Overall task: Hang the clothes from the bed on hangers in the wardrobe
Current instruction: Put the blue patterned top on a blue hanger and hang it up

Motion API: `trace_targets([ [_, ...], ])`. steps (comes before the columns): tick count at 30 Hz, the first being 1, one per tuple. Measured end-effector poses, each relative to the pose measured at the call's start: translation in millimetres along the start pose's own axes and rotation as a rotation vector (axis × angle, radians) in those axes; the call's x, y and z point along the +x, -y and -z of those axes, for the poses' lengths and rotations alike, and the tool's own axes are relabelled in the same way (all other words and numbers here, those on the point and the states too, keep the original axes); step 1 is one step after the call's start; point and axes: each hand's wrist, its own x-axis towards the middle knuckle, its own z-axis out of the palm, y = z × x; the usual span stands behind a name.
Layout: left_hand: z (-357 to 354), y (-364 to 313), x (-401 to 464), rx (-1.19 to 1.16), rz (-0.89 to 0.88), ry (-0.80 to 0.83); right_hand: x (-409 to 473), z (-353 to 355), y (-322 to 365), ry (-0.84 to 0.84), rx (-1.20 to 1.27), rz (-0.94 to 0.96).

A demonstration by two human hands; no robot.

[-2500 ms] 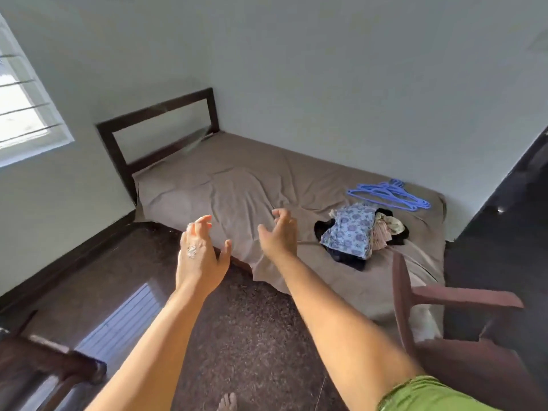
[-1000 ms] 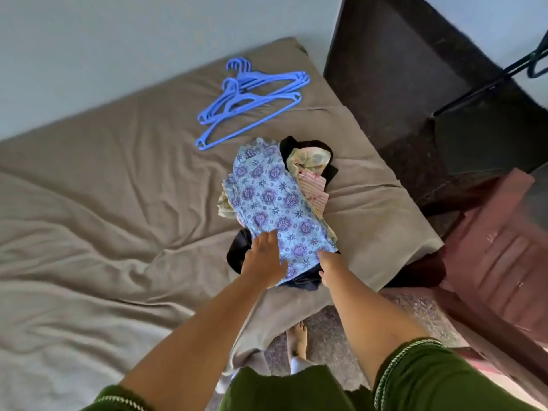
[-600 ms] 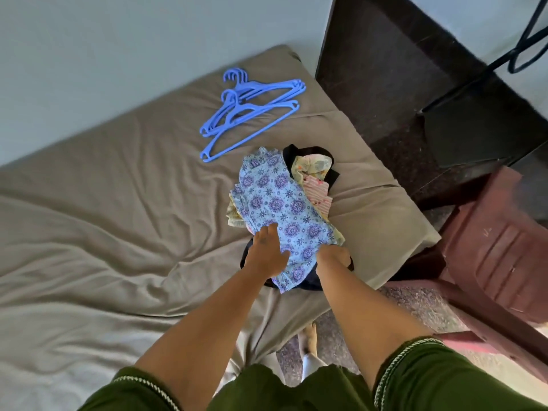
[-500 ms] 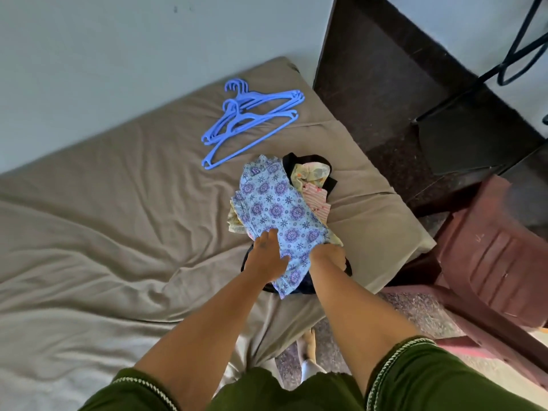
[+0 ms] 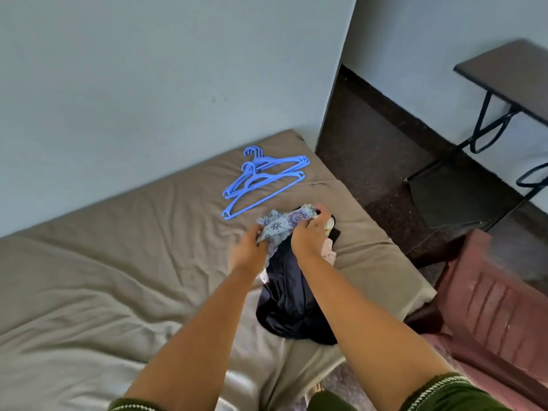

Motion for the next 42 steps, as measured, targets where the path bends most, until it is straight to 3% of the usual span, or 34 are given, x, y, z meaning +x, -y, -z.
trace_targets([
  [4,65,-49,36,0.073,-0.16,-0.105,-13,-5,23,0.144,0.103,0.314],
  [7,96,-84,59,0.122,-0.211,-0.089,-12,-23,42,0.222,0.168,0.332],
  [9,101,-101,70,0.197,-0.245,-0.019,-3,-34,57,0.3,0.357,0.112],
  [11,92,-111,78,0.343,-0.29,0.166,12,-40,76,0.498,0.64,-0.333],
  [12,86,-114,77,0.412,-0.3,0.291,19,-38,81,0.583,0.712,-0.458],
  [15,67,-108,87,0.405,-0.268,0.587,51,-35,68,0.542,0.692,-0.601],
  [17,52,-93,102,0.277,-0.207,0.66,71,-33,51,0.486,0.656,-0.69],
  [21,14,-39,142,-0.051,0.044,0.348,120,-38,2,0.367,0.428,-0.736],
  [24,-20,21,186,0.04,0.268,0.205,151,-50,-26,0.301,0.264,-0.756],
  [28,-50,81,220,0.164,0.463,0.229,160,-61,-56,0.253,0.21,-0.766],
  [34,-104,138,300,0.489,0.383,0.115,194,-95,-87,0.184,0.295,-0.837],
  [38,-144,167,335,0.538,0.343,0.104,210,-115,-126,0.169,0.294,-0.8],
  [42,-155,180,340,0.566,0.422,0.052,211,-110,-143,0.141,0.303,-0.8],
])
